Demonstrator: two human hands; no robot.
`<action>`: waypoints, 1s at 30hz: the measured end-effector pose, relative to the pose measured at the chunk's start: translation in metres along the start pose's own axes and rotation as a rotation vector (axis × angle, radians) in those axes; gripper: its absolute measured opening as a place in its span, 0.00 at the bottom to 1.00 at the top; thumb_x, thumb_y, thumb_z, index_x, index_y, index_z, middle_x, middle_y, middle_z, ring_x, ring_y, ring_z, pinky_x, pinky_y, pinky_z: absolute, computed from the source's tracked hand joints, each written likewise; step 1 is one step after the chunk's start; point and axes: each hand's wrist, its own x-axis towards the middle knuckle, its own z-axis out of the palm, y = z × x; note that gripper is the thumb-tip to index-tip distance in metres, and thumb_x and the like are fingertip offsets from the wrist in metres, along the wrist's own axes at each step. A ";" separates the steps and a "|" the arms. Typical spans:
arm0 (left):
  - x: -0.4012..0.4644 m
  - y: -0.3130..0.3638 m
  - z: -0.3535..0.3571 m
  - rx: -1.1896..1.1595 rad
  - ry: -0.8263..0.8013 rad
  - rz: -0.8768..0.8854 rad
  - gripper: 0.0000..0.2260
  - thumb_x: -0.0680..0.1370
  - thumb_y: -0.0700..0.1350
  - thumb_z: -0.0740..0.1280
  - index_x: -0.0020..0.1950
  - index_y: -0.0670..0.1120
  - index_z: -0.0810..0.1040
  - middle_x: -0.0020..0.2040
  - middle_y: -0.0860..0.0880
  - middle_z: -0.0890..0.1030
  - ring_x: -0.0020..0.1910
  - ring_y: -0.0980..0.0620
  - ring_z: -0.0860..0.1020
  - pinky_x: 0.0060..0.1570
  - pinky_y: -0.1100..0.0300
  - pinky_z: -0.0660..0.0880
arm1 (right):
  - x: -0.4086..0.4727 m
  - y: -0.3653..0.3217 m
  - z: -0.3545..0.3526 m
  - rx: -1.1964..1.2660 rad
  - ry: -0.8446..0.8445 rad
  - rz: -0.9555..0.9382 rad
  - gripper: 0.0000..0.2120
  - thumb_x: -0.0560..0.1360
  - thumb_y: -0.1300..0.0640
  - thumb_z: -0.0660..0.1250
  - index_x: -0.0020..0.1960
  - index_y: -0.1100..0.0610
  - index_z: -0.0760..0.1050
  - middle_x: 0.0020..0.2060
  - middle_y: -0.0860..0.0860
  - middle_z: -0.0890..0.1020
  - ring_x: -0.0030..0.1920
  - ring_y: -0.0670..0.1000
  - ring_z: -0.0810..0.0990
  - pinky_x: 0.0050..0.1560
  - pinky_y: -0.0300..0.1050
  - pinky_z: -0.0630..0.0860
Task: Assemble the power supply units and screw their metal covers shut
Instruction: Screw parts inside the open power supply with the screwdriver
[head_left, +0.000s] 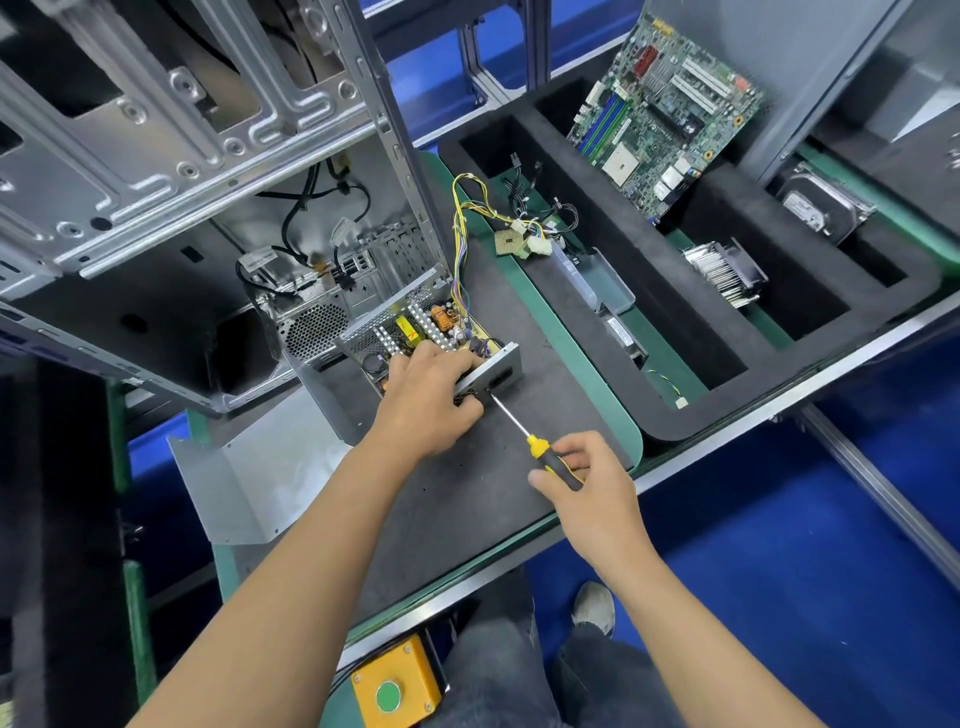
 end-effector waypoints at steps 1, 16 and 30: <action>0.000 0.000 0.000 -0.001 0.000 -0.001 0.12 0.74 0.46 0.65 0.56 0.57 0.76 0.48 0.50 0.72 0.56 0.43 0.67 0.54 0.57 0.57 | -0.001 -0.002 -0.001 0.023 0.024 0.008 0.07 0.75 0.53 0.72 0.48 0.43 0.75 0.48 0.46 0.78 0.46 0.42 0.78 0.38 0.32 0.69; -0.001 0.002 -0.001 0.008 0.007 0.002 0.11 0.75 0.46 0.66 0.56 0.56 0.76 0.49 0.50 0.72 0.56 0.43 0.67 0.54 0.57 0.58 | 0.003 -0.003 -0.005 0.082 -0.070 0.050 0.10 0.74 0.47 0.73 0.54 0.41 0.77 0.47 0.44 0.78 0.45 0.44 0.78 0.40 0.36 0.71; -0.002 0.004 -0.003 -0.024 0.004 0.002 0.12 0.74 0.45 0.66 0.56 0.58 0.75 0.47 0.50 0.70 0.56 0.44 0.66 0.58 0.55 0.59 | 0.004 -0.004 -0.011 0.154 -0.004 0.082 0.09 0.76 0.45 0.68 0.44 0.50 0.80 0.39 0.48 0.82 0.36 0.41 0.80 0.38 0.36 0.72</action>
